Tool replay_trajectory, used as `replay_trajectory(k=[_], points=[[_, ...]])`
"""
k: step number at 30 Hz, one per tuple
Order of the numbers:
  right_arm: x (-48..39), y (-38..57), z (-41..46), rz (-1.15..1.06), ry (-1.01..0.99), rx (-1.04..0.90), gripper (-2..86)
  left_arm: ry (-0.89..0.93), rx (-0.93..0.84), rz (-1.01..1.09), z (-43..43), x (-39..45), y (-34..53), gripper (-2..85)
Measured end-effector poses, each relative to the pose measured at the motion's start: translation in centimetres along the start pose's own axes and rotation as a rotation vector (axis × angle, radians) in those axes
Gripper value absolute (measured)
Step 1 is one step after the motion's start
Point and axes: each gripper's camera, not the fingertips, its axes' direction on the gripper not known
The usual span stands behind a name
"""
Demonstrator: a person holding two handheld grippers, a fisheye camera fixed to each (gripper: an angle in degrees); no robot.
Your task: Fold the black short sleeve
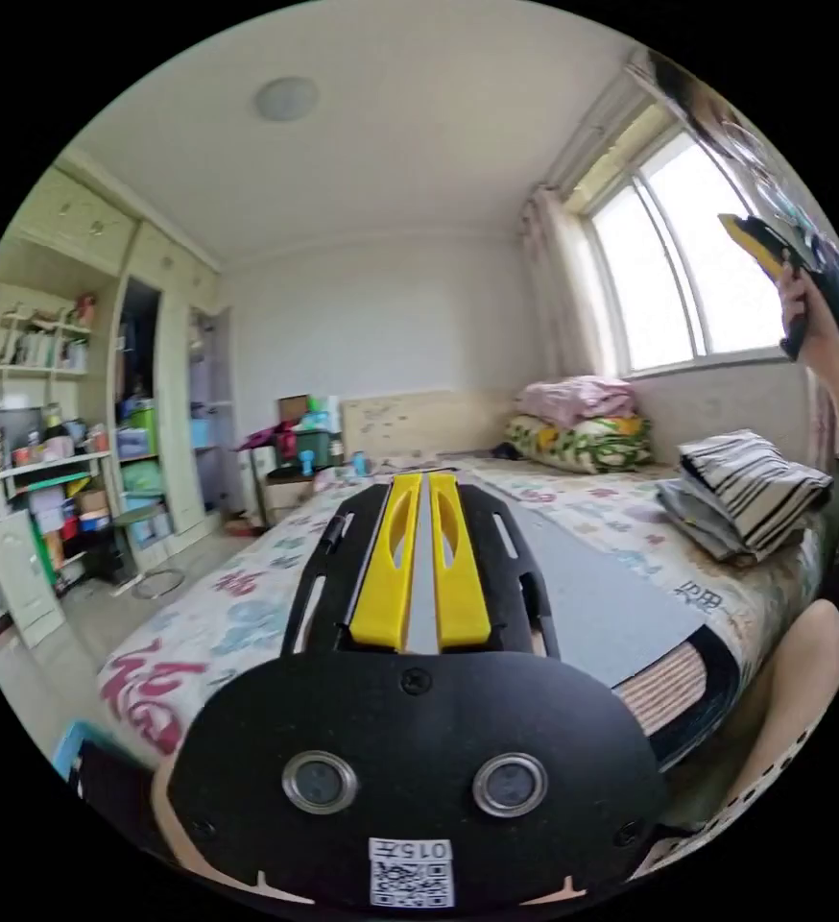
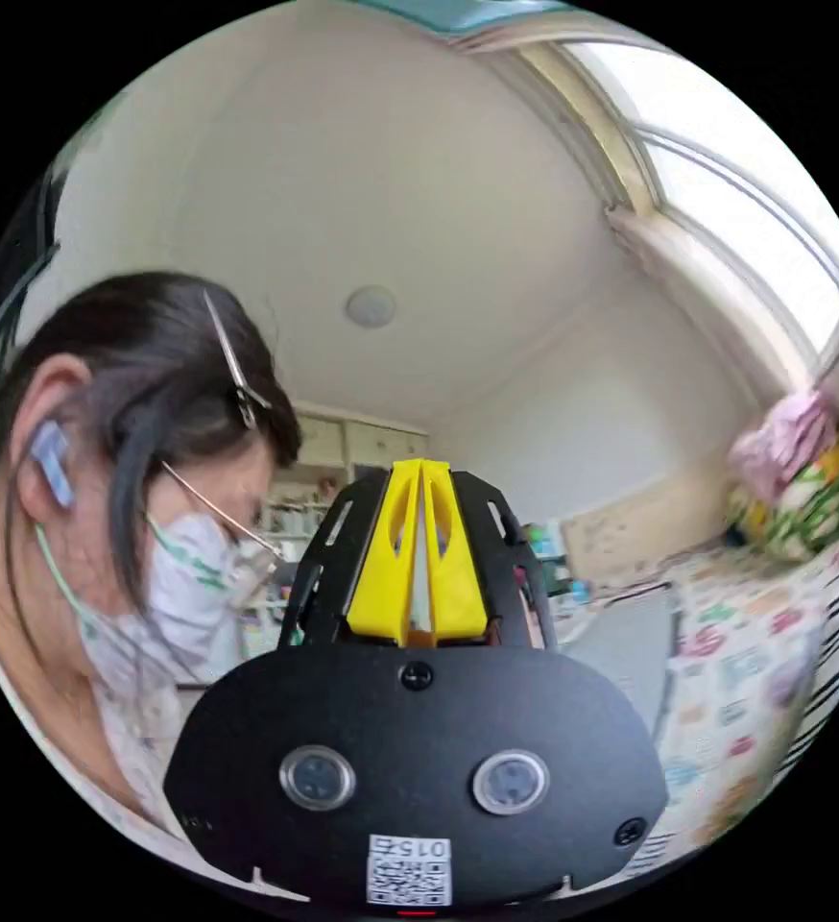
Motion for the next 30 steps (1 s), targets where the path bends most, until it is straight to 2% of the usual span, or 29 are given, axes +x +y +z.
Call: replay_trajectory(k=[1,4,8,13,22,24,27,30], points=[[-0.4,-0.2,-0.2,0.131,-0.144,0.02,-0.6,-0.078,-0.024,-0.035,-1.1,-4.3,-0.9,3.0],[-2.3,-0.3,0.2,0.348,-0.393,0.02,-0.5,-0.254,-0.102,-0.109,-3.3,-14.4,-2.8,4.5],[-6.7,-0.4,0.5,0.403,-0.517,0.01,-0.5,-0.464,-0.22,-0.269,-5.8,-26.8,-2.6,5.9],[-9.8,0.3,2.8,0.55,-0.688,-0.064,-0.5,-0.615,-0.45,-0.667,-9.0,-43.7,2.2,9.7],[-14.3,3.9,11.1,0.656,-0.916,-0.39,-0.5,-0.74,-0.554,-0.941,-8.5,-55.7,3.5,14.6],[-14.6,5.2,12.7,0.697,-0.969,-0.452,-0.5,-0.779,-0.59,-0.954,-7.8,-57.0,2.7,15.4],[-13.9,7.3,14.3,0.761,-1.014,-0.528,-0.5,-0.934,-0.592,-0.885,-8.0,-57.6,-0.7,15.7],[-12.6,8.8,14.6,0.733,-0.983,-0.586,-0.5,-0.936,-0.555,-0.872,-8.3,-58.4,-2.8,16.5]])
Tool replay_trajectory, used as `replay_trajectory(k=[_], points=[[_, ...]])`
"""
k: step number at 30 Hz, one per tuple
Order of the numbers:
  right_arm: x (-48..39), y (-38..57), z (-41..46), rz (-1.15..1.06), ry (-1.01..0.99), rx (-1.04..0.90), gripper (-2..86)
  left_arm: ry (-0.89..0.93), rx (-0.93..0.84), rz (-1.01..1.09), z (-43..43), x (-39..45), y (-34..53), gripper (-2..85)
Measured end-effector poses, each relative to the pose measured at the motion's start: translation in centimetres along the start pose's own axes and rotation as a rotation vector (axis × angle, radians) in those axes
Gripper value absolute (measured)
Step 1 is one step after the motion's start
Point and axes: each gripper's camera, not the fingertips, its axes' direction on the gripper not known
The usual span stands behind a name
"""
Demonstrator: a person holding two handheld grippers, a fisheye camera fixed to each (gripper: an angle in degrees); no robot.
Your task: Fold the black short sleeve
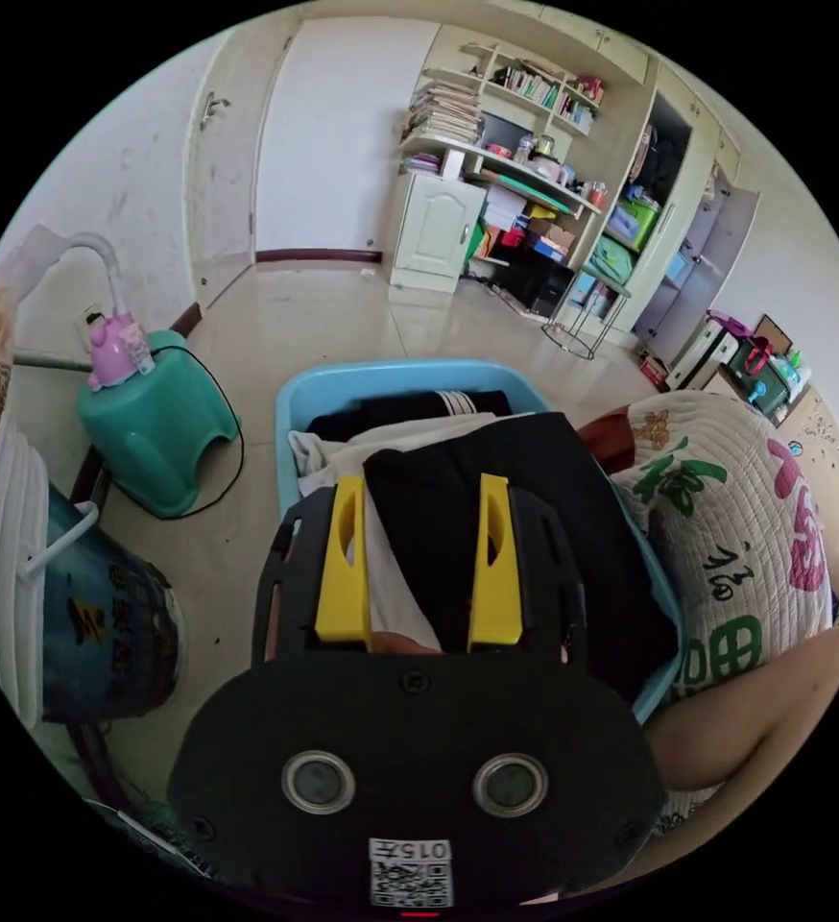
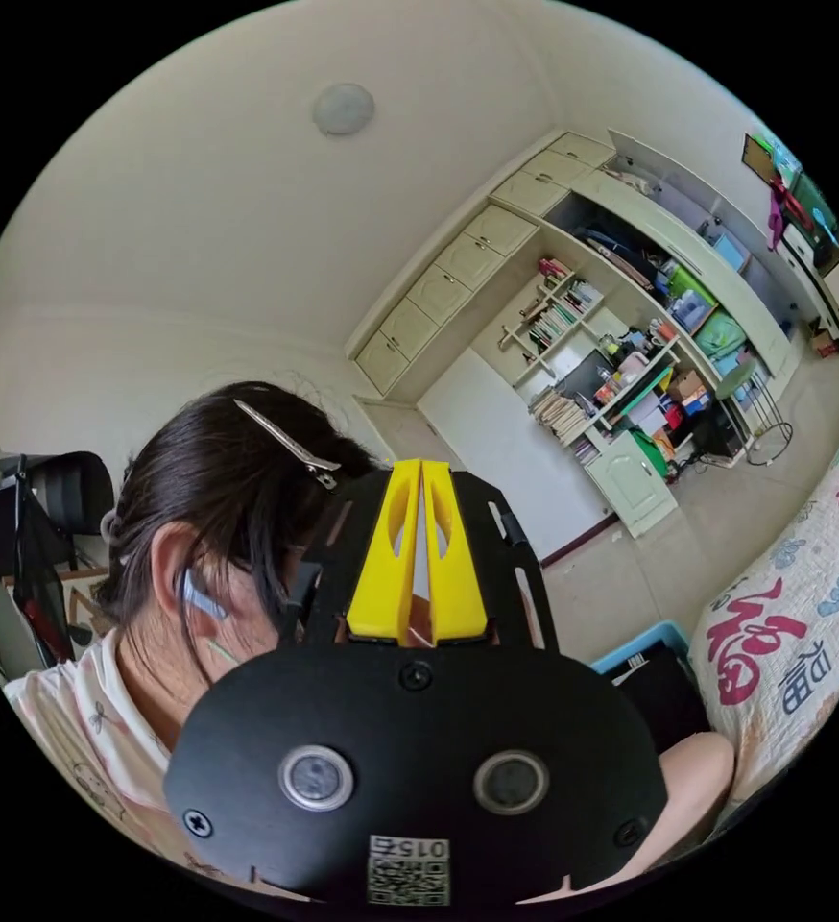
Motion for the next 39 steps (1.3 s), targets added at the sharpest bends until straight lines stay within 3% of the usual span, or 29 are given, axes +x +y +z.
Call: replay_trajectory(k=[8,12,20,24,30,34,39], points=[[7.0,1.9,-5.3,0.082,0.144,-0.057,-0.5,0.037,-0.122,-0.05,-0.8,-0.6,-2.6,14.1],[9.9,3.3,-8.5,0.109,0.268,-0.066,-0.5,0.127,-0.162,-0.065,-3.9,-2.1,-1.9,6.0],[12.9,6.1,-11.9,0.058,0.538,-0.196,-0.4,0.414,0.087,0.051,-22.8,0.9,4.4,1.9],[14.2,7.5,-13.6,0.062,0.572,-0.211,-0.1,0.298,0.151,0.1,-28.2,1.2,9.2,1.4],[14.9,10.3,-16.5,0.042,0.672,-0.223,1.3,0.371,0.162,0.185,-35.4,-1.3,16.6,1.2],[16.0,13.1,-17.4,0.003,0.799,-0.263,4.2,0.645,0.314,0.264,-45.4,-0.4,22.0,1.0],[17.6,13.7,-18.3,-0.03,0.786,-0.224,7.2,0.994,0.47,0.428,-58.9,4.0,29.1,0.9]])
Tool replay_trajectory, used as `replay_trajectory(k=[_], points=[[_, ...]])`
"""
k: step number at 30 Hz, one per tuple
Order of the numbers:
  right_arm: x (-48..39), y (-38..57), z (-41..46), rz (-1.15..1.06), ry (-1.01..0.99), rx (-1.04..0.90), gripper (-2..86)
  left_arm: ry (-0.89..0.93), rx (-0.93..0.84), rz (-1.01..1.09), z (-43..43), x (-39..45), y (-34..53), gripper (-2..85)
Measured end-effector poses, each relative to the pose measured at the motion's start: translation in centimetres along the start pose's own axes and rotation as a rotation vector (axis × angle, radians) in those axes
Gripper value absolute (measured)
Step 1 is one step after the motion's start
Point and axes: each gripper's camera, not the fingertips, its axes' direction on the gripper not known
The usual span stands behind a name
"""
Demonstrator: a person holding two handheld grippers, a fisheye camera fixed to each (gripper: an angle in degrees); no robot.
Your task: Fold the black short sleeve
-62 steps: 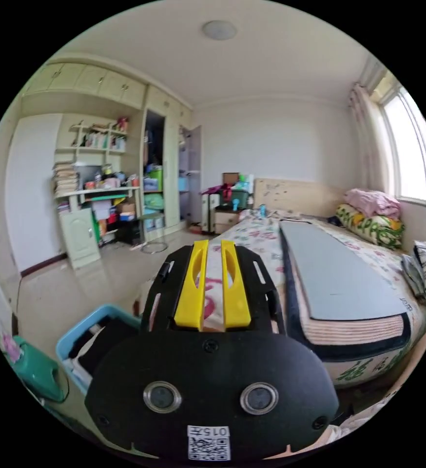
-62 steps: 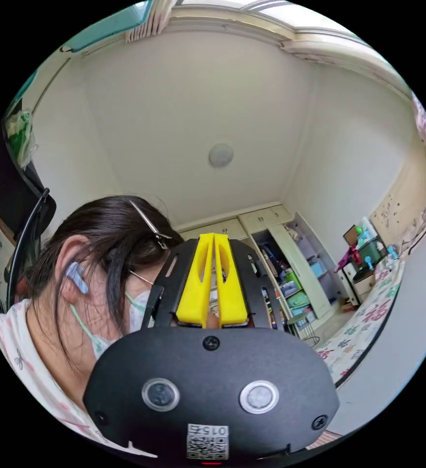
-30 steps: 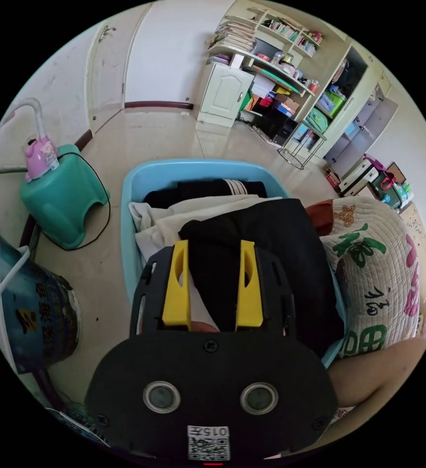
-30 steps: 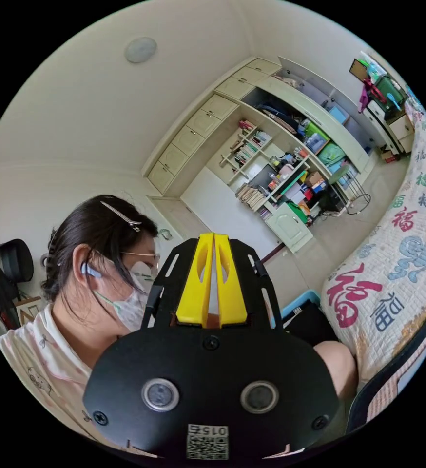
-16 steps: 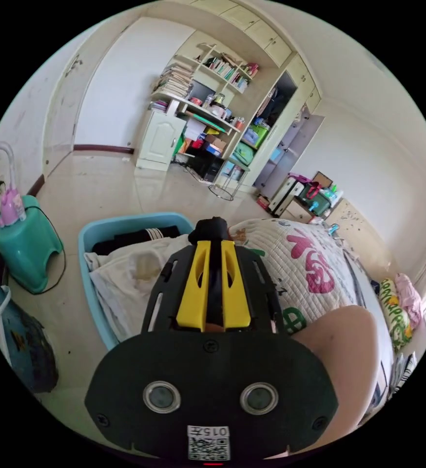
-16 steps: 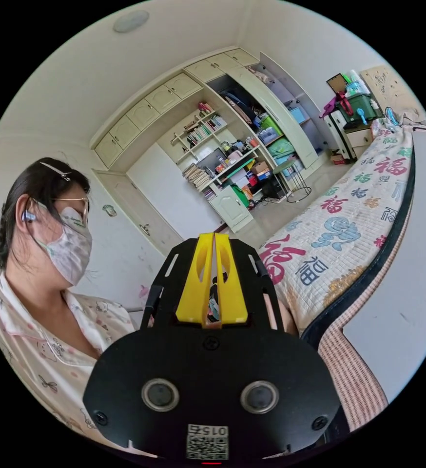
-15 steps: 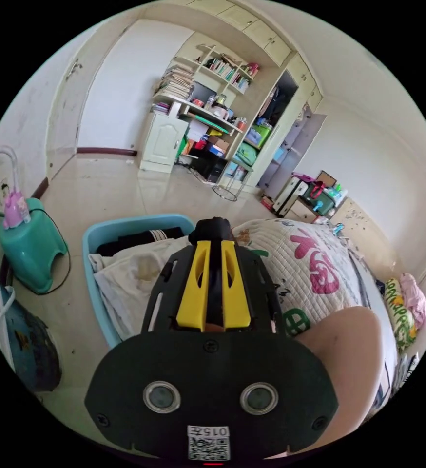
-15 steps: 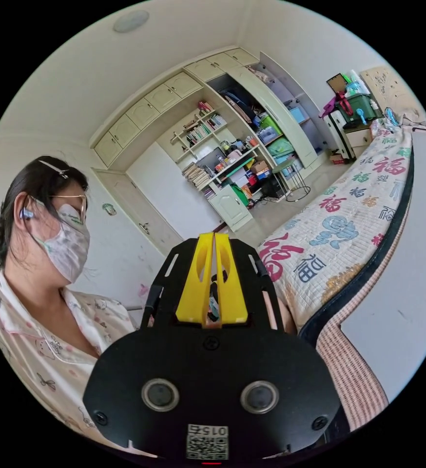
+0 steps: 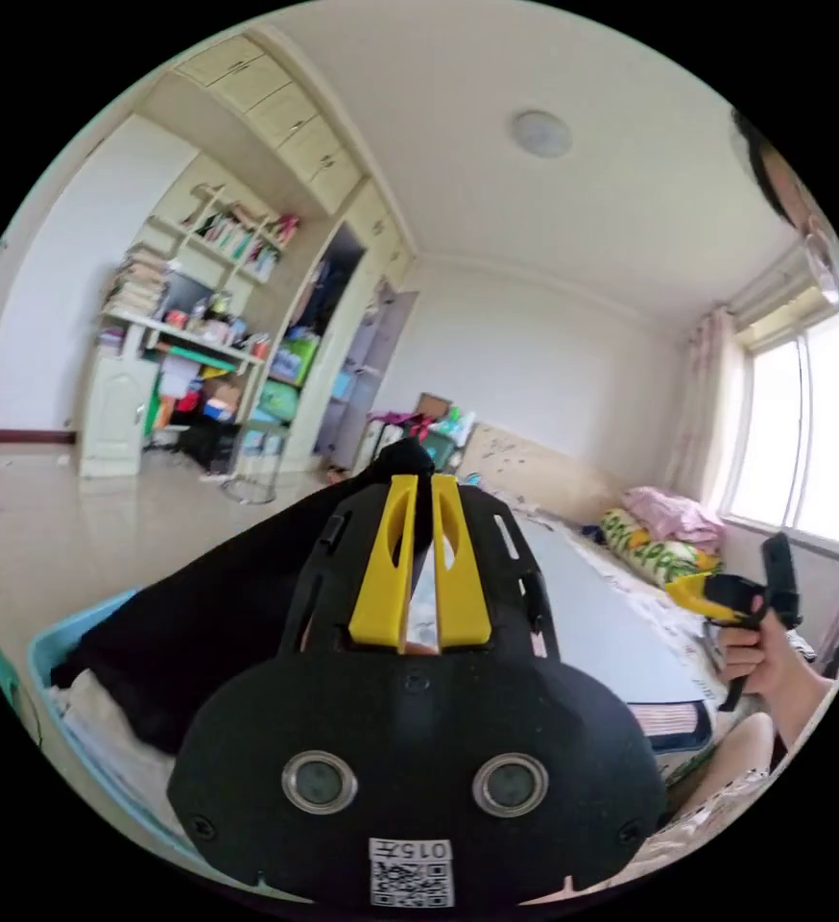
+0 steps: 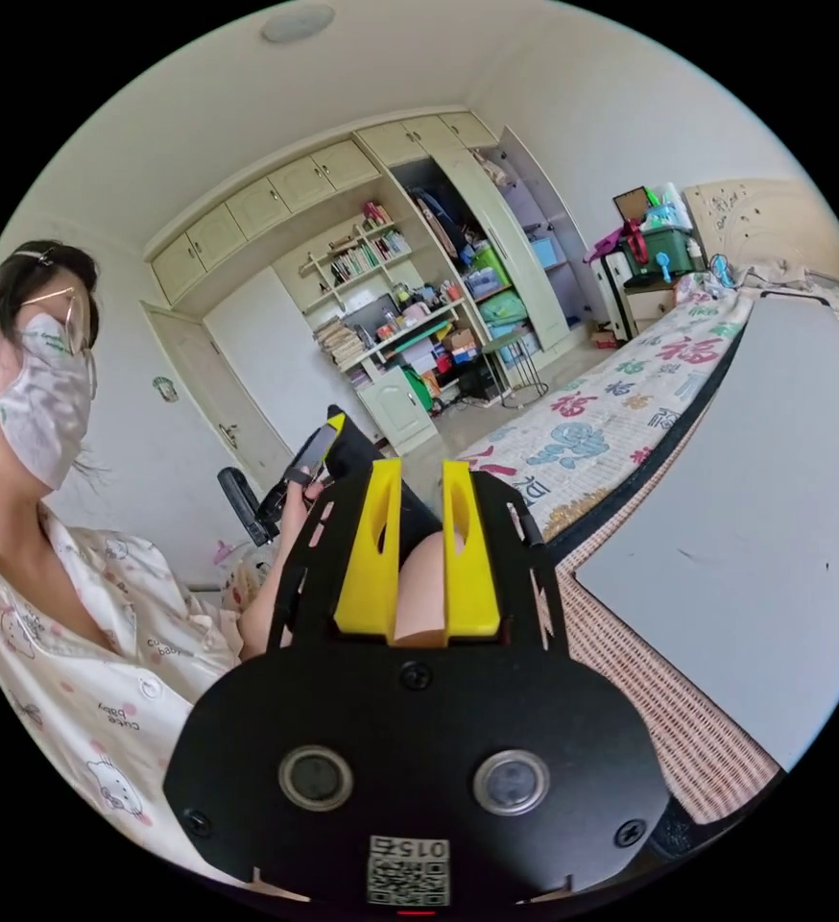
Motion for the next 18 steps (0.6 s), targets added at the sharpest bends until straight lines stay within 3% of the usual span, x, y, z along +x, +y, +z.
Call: replay_trajectory(k=[5,7,10,14,18], points=[[1.2,0.4,-1.5,-0.05,-0.027,0.123,9.8,0.413,0.124,0.088,-3.1,13.9,1.3,0.9],[1.9,1.4,-1.2,-0.069,0.019,0.114,11.4,0.564,0.171,0.163,-4.4,20.1,1.7,0.9],[2.7,3.0,-0.3,-0.084,0.144,0.091,13.4,0.759,0.18,0.108,-4.5,24.3,2.6,1.0],[3.8,5.2,0.1,-0.077,0.29,0.143,15.9,0.793,0.191,0.103,-5.6,28.5,5.2,1.0],[5.4,5.4,1.5,-0.086,0.697,0.135,18.4,0.904,0.178,0.09,-6.5,31.9,9.5,0.9]])
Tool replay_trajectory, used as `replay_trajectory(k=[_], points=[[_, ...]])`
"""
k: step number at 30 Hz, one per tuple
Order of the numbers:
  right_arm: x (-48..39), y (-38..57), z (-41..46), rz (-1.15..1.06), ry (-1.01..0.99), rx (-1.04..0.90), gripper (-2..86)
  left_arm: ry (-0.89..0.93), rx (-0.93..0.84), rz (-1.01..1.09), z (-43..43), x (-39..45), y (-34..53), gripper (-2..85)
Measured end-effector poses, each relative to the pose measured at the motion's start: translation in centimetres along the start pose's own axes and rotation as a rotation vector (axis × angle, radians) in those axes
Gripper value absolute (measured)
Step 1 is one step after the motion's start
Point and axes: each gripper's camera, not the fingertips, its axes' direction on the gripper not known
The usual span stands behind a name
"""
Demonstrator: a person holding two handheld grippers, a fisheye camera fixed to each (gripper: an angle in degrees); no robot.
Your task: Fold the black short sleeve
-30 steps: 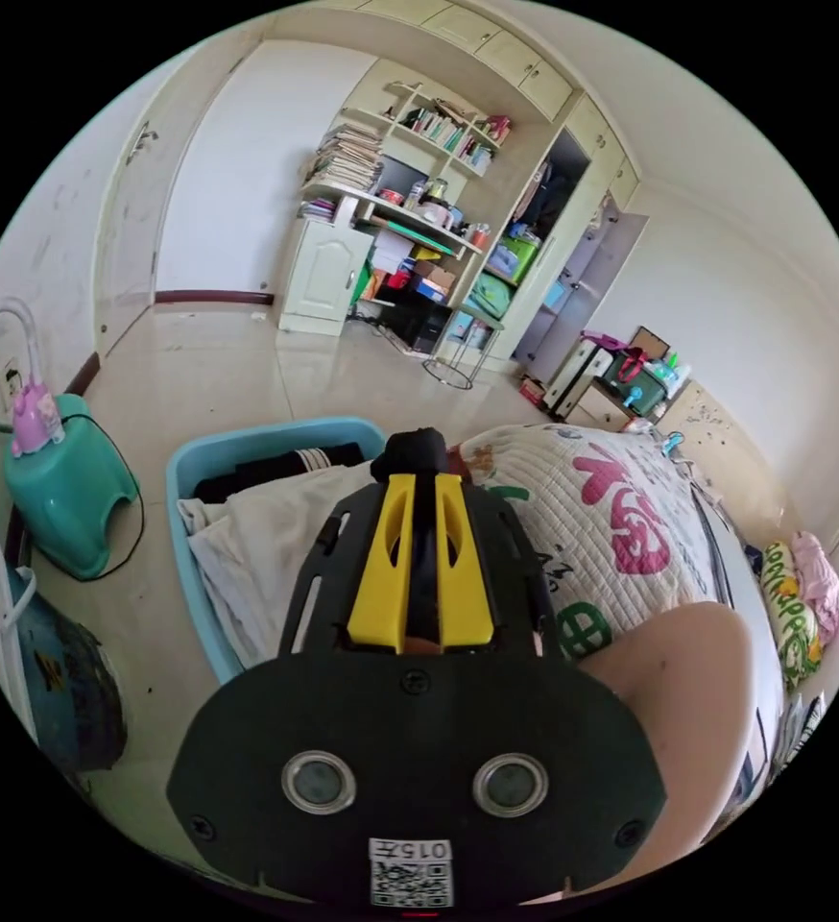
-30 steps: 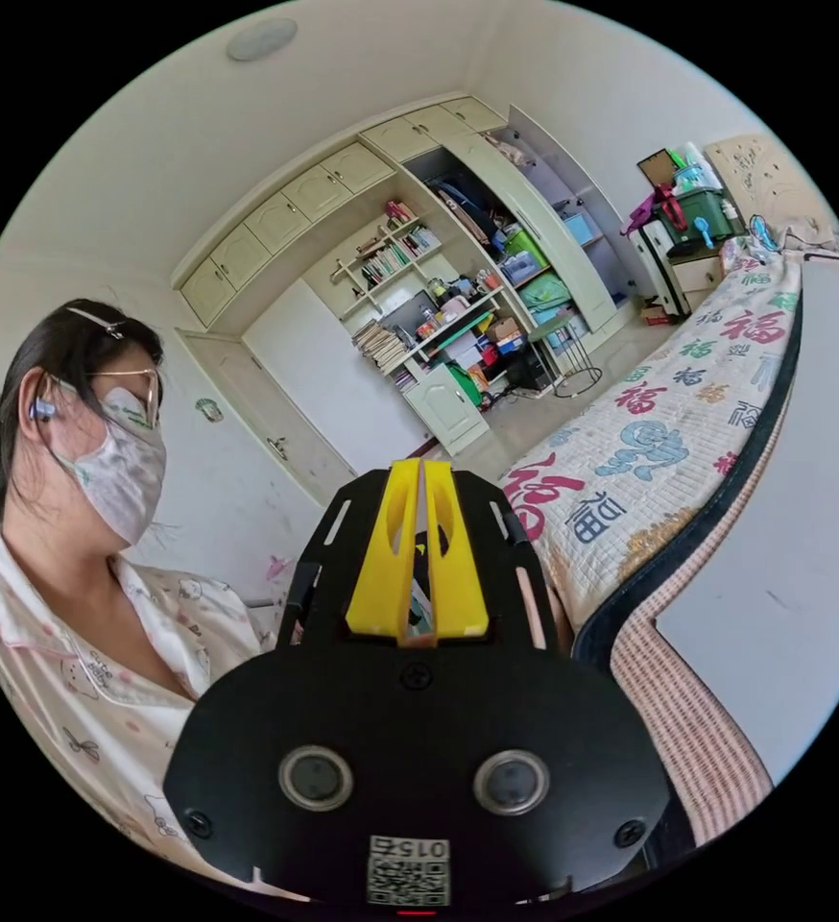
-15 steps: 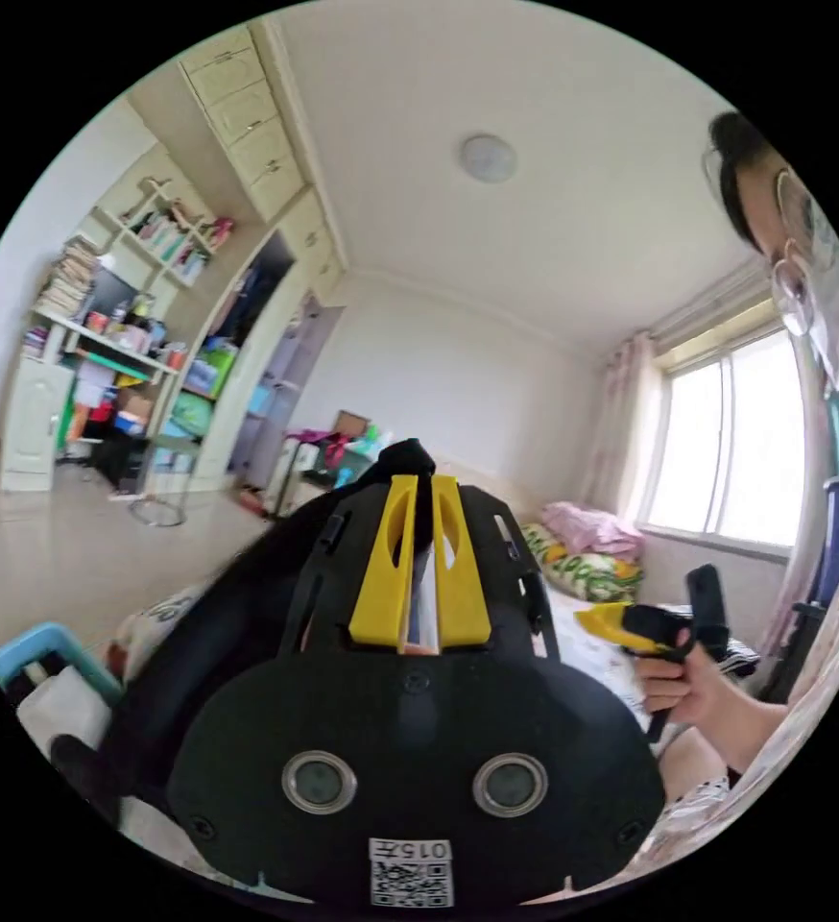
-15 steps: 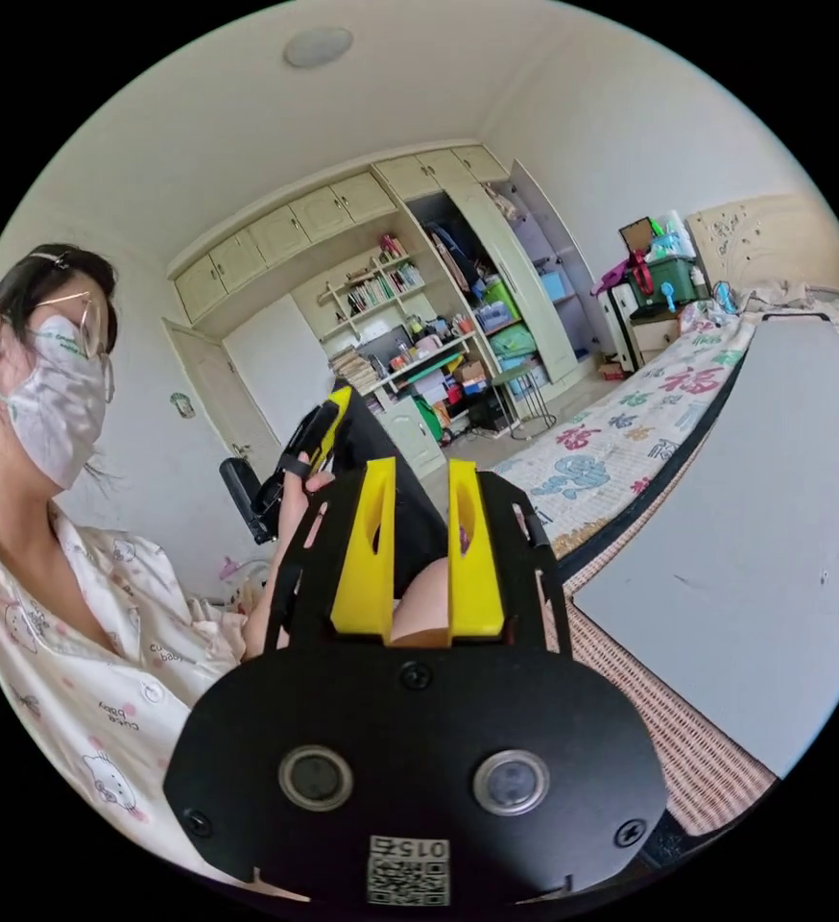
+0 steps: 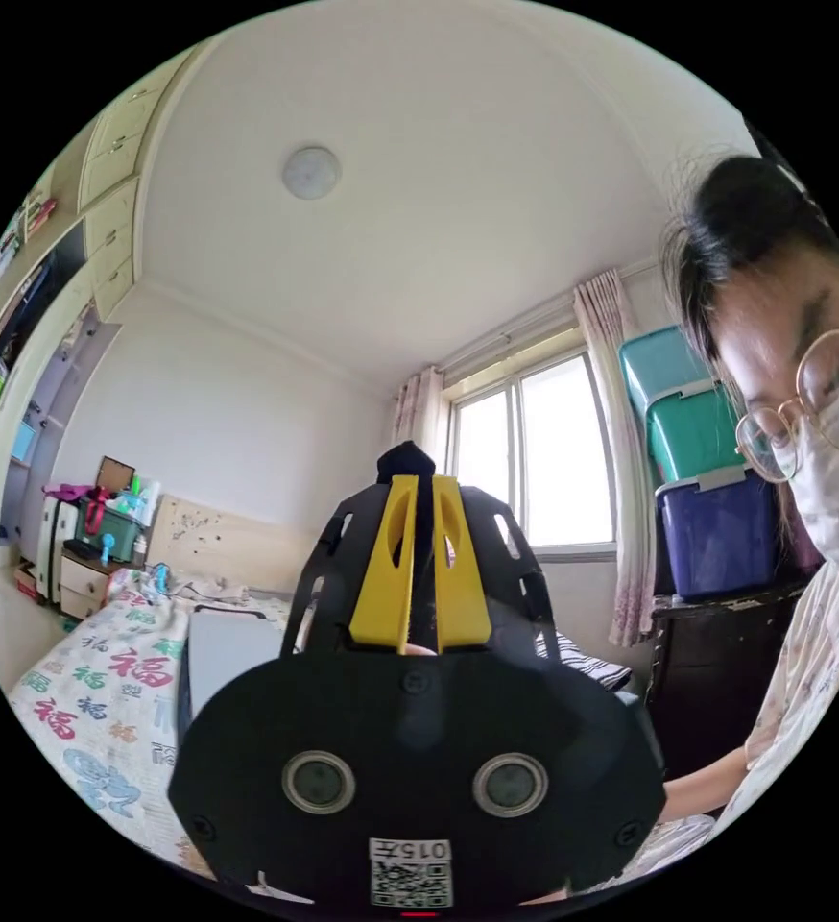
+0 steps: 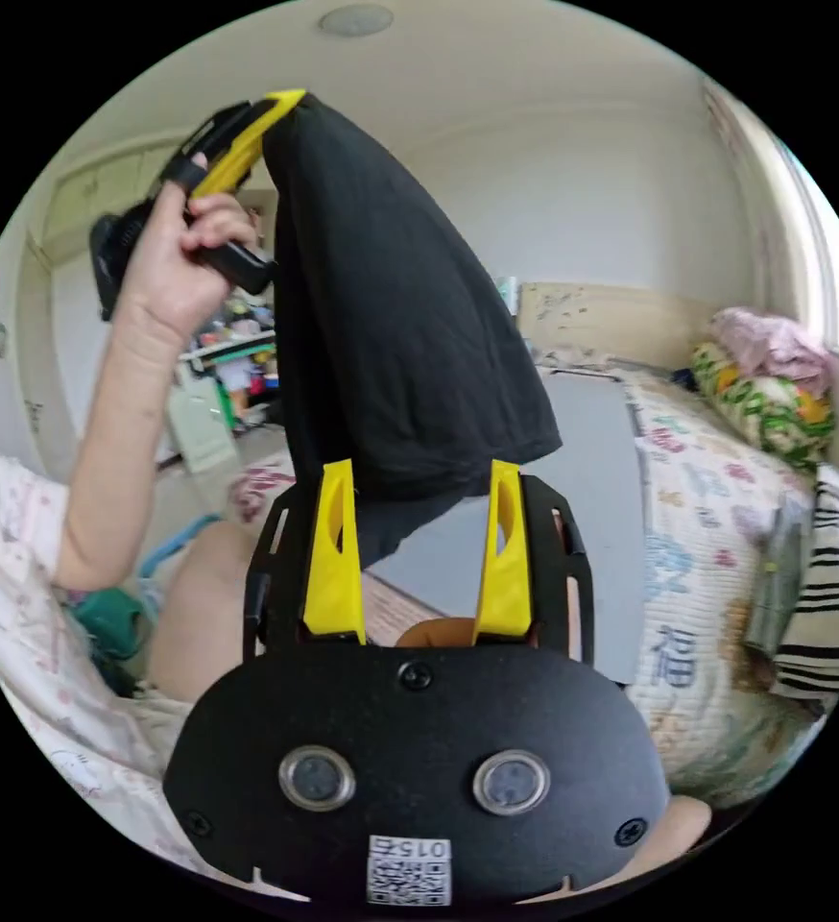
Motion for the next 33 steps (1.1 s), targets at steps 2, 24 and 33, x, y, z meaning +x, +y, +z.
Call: replay_trajectory(k=[2,24,33], points=[[0.2,-0.3,1.1,-0.052,0.177,0.006,18.8,0.014,-0.014,-0.014,0.6,1.2,1.7,0.9],[2.1,-10.1,-16.9,0.121,0.283,0.359,0.7,-0.076,0.007,-0.086,-4.2,-7.3,15.3,0.9],[-1.4,-22.6,-26.9,0.061,-0.191,0.435,0.8,-0.223,0.122,-0.102,-7.4,-18.3,11.5,1.1]])
